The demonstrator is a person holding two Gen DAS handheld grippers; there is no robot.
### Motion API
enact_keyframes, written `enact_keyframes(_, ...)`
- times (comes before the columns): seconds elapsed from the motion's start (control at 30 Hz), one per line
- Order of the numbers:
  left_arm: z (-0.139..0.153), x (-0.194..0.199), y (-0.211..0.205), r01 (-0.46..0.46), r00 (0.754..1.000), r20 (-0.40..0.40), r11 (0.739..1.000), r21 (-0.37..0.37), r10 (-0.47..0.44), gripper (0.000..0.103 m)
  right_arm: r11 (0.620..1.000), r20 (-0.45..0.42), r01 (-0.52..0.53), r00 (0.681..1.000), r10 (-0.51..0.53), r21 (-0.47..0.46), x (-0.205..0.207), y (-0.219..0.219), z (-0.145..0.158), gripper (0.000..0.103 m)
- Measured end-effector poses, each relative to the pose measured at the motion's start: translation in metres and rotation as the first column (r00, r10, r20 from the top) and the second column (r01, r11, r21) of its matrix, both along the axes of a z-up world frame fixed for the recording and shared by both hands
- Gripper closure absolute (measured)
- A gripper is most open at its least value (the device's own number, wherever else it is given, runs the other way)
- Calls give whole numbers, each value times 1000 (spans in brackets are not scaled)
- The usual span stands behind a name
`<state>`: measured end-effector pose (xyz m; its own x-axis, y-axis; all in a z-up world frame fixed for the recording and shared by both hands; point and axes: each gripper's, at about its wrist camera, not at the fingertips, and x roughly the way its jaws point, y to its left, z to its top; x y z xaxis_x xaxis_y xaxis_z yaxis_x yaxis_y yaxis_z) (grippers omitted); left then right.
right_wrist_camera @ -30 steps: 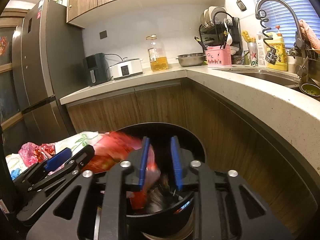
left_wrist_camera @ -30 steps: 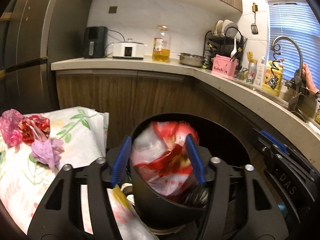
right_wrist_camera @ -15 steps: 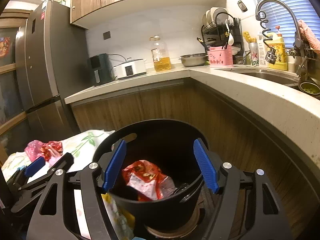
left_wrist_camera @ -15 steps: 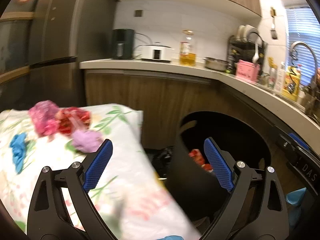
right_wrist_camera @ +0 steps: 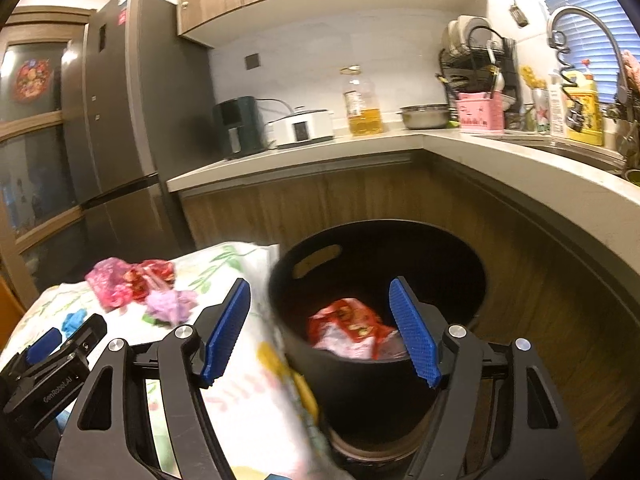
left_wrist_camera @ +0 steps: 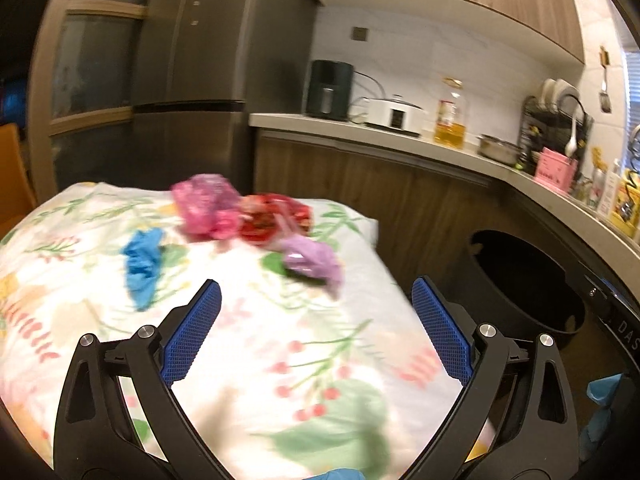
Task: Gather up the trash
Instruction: 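Move both tools back toward the remaining trash on the pillow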
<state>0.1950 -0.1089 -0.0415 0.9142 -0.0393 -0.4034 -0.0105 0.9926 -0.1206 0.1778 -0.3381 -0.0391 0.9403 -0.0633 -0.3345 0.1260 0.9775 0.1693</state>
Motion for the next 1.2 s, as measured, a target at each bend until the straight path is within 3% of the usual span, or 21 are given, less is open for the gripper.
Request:
enact_keyframes(0.57, -5, -1, 107, -228, 974, -2, 974, 4, 228, 9, 984, -12, -174, 985, 174, -28, 33, 95, -5, 32)
enact_keyframes(0.87, -11, 40, 140, -289, 957, -29, 957, 5, 289, 9, 976, -46, -215, 976, 213, -30, 79, 127, -19, 32)
enact_keyframes(1.07, -28, 76, 145, -301, 949, -86, 953, 48, 304, 9, 975, -90, -221, 972, 217, -29, 117, 141, -34, 32)
enact_keyframes(1.2, -41, 93, 151, -292, 943, -157, 956, 35, 294, 22, 975, -120, -222, 968, 219, -7, 136, 145, -43, 32)
